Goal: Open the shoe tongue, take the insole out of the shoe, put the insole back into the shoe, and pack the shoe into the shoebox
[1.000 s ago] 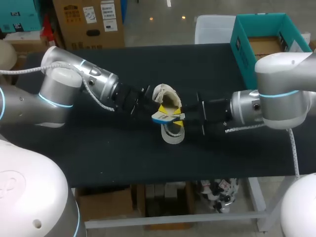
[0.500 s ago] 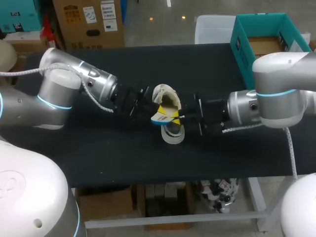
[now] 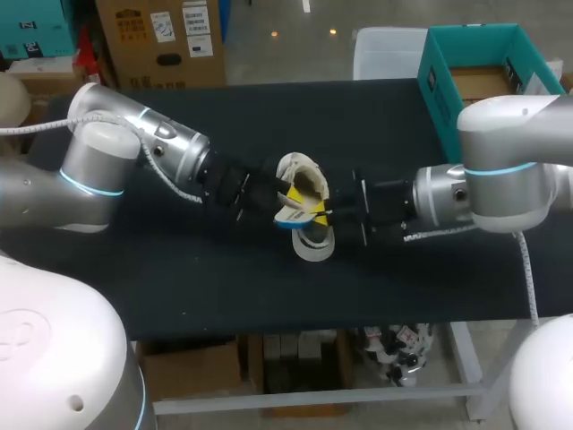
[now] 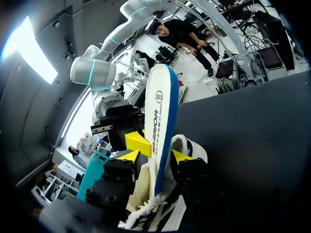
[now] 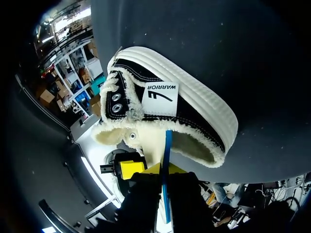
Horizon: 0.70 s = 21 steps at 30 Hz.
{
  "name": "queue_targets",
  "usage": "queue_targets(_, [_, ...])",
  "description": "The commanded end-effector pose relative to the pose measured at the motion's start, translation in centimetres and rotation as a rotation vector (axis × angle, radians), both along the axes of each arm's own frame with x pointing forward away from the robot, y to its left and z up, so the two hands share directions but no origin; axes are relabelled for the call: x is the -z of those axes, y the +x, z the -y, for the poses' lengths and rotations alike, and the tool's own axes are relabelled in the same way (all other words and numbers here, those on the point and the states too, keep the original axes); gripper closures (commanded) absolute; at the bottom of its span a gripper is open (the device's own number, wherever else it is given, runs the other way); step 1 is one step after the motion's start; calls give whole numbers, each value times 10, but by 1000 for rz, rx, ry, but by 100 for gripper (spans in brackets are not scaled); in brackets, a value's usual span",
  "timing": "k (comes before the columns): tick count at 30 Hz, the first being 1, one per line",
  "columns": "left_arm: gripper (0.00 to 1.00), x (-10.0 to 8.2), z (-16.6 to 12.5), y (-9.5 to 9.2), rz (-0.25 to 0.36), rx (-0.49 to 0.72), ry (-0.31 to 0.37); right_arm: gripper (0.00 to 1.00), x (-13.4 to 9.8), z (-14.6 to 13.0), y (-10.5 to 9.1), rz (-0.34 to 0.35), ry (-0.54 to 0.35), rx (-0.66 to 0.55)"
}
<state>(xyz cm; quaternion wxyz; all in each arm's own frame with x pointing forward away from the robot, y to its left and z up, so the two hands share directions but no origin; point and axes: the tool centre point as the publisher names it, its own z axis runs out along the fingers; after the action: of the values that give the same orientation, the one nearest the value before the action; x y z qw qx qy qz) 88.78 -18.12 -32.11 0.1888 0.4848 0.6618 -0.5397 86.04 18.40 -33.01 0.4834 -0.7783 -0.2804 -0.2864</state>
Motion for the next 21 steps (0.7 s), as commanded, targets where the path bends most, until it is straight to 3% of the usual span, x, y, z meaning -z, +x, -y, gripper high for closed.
queue_targets(1, [87, -2, -3, -3, 1, -6, 0, 100, 0, 1, 0, 1, 1, 3])
queue_targets(2, [100, -1, -2, -3, 1, -6, 1, 100, 0, 1, 0, 1, 1, 3])
queue_targets(21, [100, 19, 3, 24, -27, -39, 39, 100, 15, -1, 28, -24, -6, -13])
